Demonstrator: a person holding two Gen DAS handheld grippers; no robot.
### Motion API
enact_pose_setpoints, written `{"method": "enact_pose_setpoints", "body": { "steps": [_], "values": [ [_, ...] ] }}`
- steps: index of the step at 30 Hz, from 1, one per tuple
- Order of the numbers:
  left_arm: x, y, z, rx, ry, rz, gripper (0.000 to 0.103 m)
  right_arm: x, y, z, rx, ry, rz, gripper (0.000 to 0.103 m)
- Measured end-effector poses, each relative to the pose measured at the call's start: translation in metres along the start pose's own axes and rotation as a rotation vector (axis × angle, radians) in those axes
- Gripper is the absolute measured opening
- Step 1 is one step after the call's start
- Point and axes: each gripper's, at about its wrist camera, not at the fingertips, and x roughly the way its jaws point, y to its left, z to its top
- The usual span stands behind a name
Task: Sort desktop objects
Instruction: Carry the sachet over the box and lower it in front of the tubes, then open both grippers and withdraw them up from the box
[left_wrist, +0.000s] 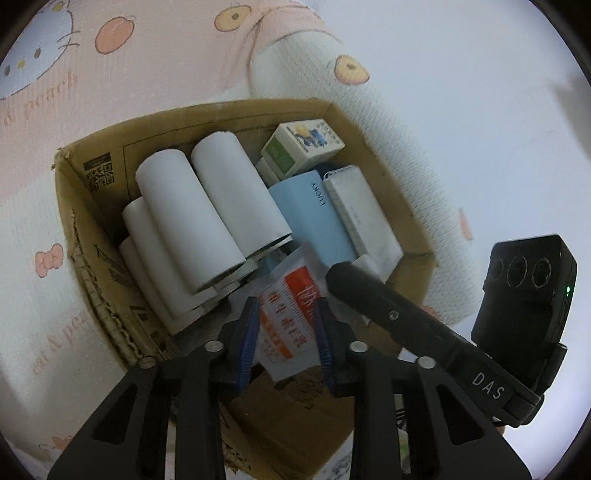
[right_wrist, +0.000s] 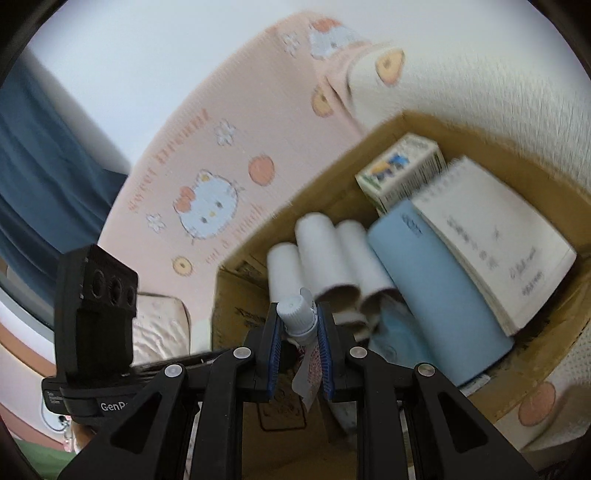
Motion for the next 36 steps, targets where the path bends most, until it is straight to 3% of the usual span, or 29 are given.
{"method": "enact_pose_setpoints", "body": {
  "steps": [5,8,14,20,30,36],
  "values": [
    [0.009,-0.004,0.002,0.009,0.025,0.023,0.027,0.005,-0.012,0.003,0.044,0.06,0.012,0.016],
    [0.016,-0.011,0.003,0.071,0.056,0.061,0.027,0.007,-0.014,0.007,0.042,0.095,-0.015,0.016],
    [0.033,-0.025,0.002,0.18,0.133,0.071,0.023,0.027,-0.002,0.015,-0.063,0.268,-0.128,0.016],
    [0.047,-0.021,-0.002,0.165,0.19,0.132,0.017,0.051,-0.003,0.015,-0.09,0.43,-0.176,0.016],
    [0.059,-0.02,0.003,0.183,0.238,0.23,0.016,0.069,-0.01,0.016,-0.066,0.519,-0.172,0.016],
    [0.07,-0.021,0.006,0.188,0.258,0.234,0.016,0.068,-0.005,0.019,-0.184,0.515,-0.422,0.016]
  ]
}}
